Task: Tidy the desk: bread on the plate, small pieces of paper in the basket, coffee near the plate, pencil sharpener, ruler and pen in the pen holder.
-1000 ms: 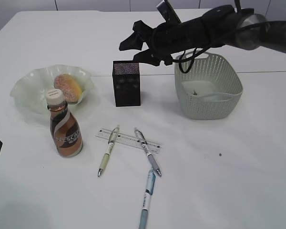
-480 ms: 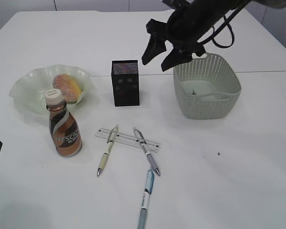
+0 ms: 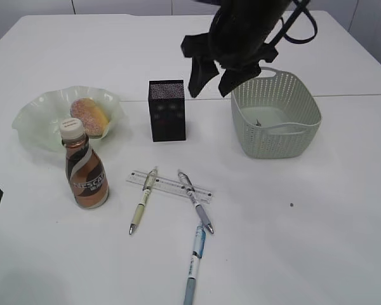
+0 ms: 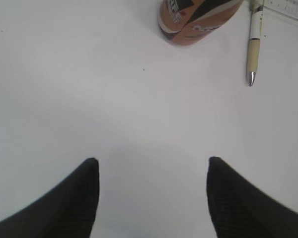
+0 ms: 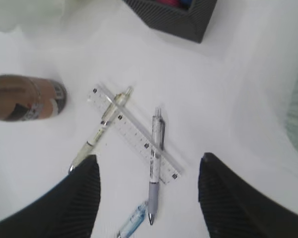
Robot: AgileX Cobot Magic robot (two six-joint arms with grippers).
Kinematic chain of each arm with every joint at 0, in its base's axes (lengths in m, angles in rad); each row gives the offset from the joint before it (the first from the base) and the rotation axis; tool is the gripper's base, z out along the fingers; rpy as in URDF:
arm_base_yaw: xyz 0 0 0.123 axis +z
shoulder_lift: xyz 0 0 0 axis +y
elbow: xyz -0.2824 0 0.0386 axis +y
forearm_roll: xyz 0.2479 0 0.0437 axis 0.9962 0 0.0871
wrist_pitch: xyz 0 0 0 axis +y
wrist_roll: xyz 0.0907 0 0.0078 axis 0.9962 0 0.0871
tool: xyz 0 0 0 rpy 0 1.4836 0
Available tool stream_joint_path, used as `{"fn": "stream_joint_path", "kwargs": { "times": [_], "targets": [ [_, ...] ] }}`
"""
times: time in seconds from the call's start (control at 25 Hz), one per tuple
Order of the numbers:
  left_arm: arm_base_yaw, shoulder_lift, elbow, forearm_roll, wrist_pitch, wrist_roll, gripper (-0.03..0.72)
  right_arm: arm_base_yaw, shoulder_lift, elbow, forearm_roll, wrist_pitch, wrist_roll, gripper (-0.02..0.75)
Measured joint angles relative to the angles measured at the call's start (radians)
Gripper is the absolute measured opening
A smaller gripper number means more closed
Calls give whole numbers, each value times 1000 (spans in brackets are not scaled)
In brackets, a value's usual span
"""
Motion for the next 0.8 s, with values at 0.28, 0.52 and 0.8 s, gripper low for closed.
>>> {"fn": "stream_joint_path", "kwargs": {
  "times": [0.28, 0.52, 0.8],
  "targets": [
    [0, 0, 0, 7, 16, 0, 496, 146, -15, 126, -87, 4, -74, 458],
    [0, 0, 0, 3, 18, 0, 496, 213, 11, 143, -88, 4, -284, 458],
    [0, 0, 0, 1, 11, 0, 496, 238, 50, 144, -86, -65, -601, 457]
  ]
}}
